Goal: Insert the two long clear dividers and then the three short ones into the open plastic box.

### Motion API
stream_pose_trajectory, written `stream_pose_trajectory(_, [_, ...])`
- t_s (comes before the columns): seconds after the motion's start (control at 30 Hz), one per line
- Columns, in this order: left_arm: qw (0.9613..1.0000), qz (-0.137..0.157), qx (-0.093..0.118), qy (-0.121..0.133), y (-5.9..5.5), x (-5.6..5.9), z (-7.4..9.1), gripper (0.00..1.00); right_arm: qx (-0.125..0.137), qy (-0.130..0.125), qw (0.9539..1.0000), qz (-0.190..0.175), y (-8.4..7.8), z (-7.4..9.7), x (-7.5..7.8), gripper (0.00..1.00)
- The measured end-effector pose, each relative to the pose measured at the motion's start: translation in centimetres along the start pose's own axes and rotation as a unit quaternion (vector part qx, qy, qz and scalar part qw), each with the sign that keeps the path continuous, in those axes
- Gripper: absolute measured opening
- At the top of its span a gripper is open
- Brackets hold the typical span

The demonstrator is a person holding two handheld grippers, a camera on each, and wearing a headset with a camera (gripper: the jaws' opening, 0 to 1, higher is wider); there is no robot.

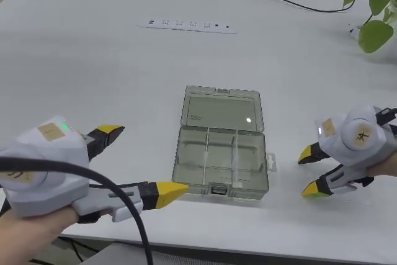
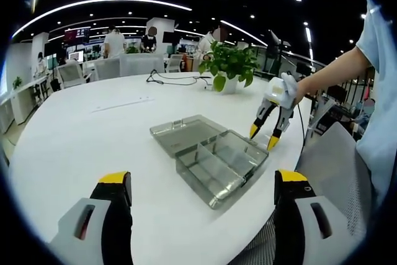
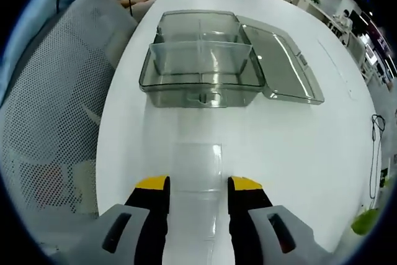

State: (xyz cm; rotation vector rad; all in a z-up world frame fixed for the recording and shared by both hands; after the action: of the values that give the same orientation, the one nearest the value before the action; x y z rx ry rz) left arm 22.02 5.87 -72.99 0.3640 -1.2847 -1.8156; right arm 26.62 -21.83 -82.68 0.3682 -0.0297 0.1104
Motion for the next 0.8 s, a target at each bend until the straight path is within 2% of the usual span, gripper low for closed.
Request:
stream_pose_trajectory(0.23, [1.0,0.002,0.001,0.0,0.01,0.16,-0.09,0.97,-0.009,0.004,0.9998,0.016,0.27,-0.11,-0.14,0.33])
stream_pose_trajectory(0.6, [0.9999,0.009,0.002,-0.007,-0.08,0.79,-0.46,0.96,-0.021,0.004,0.9997,0.014,0.37,-0.18,-0.02,0.33])
stream_pose_trajectory(0.8, [0.9999,0.011,0.0,-0.007,-0.25,0.84,-0.5,0.95,-0.021,-0.011,0.9996,0.013,0.55,0.09,0.24,0.32])
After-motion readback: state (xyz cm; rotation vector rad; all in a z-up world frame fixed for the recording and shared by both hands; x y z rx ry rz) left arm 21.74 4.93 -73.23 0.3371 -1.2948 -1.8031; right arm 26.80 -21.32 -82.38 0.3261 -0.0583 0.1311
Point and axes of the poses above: the centre of the closed fingertips' face, and the gripper's own axes: z roughly backward along the fingers, x roughly to its right, y roughly out of its top, the point moved 3 cm from there along z, roughly backward along the fingers, and after that the axes turned 6 degrees about z, right-handed, at the moved point
